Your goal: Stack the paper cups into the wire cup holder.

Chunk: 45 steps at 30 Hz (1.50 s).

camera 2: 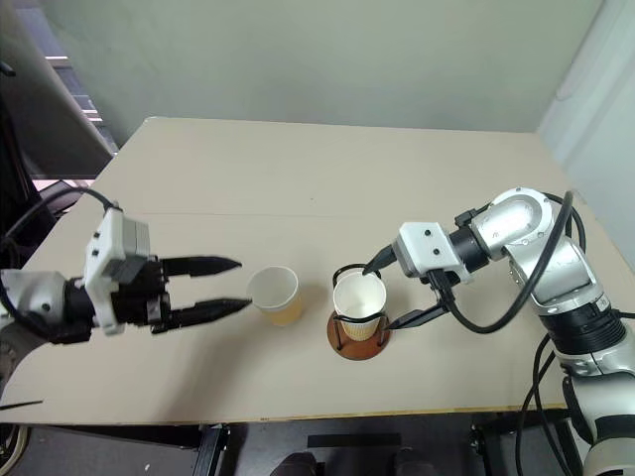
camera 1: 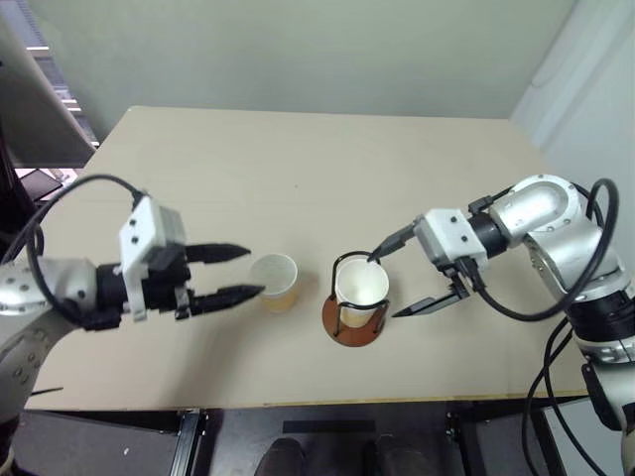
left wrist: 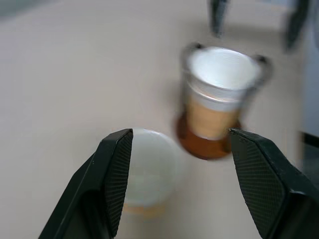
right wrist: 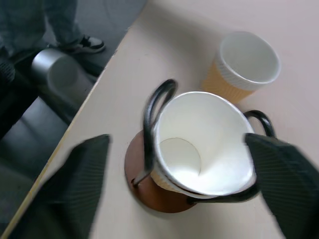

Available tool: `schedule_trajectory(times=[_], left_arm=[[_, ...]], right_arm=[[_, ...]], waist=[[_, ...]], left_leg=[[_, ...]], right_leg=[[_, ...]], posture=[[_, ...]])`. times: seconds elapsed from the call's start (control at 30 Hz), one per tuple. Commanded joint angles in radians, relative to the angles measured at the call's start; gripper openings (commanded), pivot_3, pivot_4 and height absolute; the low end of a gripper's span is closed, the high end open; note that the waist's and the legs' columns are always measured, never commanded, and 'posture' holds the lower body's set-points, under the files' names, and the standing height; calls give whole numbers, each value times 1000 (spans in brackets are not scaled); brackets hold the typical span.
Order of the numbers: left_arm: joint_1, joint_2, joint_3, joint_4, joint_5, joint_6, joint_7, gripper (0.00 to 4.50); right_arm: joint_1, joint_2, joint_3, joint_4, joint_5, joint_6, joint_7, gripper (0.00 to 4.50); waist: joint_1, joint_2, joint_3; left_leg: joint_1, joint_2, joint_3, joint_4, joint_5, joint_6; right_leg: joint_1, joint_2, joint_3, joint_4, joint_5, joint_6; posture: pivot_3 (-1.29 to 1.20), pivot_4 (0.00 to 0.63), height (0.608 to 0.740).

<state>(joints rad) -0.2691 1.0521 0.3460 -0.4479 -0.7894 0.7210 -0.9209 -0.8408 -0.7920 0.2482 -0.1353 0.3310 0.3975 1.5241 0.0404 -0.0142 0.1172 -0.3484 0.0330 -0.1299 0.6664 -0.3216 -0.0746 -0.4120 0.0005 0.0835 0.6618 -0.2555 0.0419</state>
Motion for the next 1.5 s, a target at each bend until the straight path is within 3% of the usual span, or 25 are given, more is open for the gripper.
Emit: schedule_trajectory(times=[0.03,0.1,0.3,0.67,0.87,0.97,1.2,1.5], left_arm=[[-113,25,-96,103,99,-49,-19,3265],[-160,42,-157,173,161,-85,-62,3265],[-355,12,-414,377,366,-212,-232,3265],[-551,-139,-619,629,580,-375,-405,3265],[-600,-221,-636,690,610,-421,-470,3265],[-610,-238,-637,711,614,-449,-517,2677],[-626,-245,-624,733,629,-472,-581,142],[-626,-235,-584,706,601,-459,-593,42]], right_arm=[[55,-46,-254,13,221,113,-6,4448],[98,-64,-377,3,375,223,-6,4448],[352,-123,-619,-192,519,339,-174,4448],[553,-155,-797,-414,685,401,-382,4448],[636,-160,-858,-469,730,393,-461,4448],[662,-165,-881,-482,752,392,-489,4500],[689,-177,-893,-480,761,368,-507,4500],[686,-192,-861,-453,734,331,-494,4500]], waist=[[8,0,0],[12,0,0],[18,-1,0],[1,-1,0],[2,-1,0],[2,-1,0],[2,-1,-1],[2,-1,-1]], left_leg=[[0,-1,0,0,0,0],[-1,-1,0,0,0,0],[-2,0,1,-3,0,-1],[-2,-1,2,0,0,1],[-5,-1,0,0,0,2],[-6,-1,0,1,0,5],[-7,-1,0,3,-1,6],[-8,-1,-1,4,-1,7]], right_leg=[[0,0,0,0,0,0],[0,-1,0,-2,0,0],[0,1,0,-7,0,0],[2,0,1,-8,2,5],[2,1,0,-14,5,9],[2,0,1,-16,6,12],[2,0,1,-17,8,14],[2,0,1,-17,8,15]], posture=[[0,150,740],[0,150,740],[0,150,740],[0,150,740],[0,150,740],[0,150,740],[0,150,740],[0,150,740]])
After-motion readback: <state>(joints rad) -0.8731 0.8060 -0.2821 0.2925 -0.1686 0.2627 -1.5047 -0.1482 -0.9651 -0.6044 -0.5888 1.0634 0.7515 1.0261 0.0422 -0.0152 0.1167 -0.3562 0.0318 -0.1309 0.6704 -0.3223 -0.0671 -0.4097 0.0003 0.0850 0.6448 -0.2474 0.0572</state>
